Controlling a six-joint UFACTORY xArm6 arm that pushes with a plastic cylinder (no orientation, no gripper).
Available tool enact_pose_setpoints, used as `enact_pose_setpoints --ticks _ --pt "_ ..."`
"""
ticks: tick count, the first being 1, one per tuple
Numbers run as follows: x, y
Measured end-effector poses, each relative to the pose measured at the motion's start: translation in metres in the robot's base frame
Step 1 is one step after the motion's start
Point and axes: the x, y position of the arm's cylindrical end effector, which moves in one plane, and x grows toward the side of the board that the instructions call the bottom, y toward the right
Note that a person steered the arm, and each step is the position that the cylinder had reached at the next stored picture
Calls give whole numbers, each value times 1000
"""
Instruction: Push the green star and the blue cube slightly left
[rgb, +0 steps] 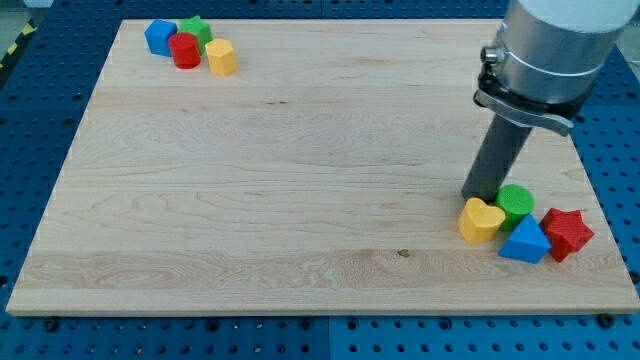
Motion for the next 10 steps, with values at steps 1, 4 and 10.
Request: enact_pose_setpoints --ticks 1,4,10 --pt "5 10" --pt "-27 -28" --pt "-300 -279"
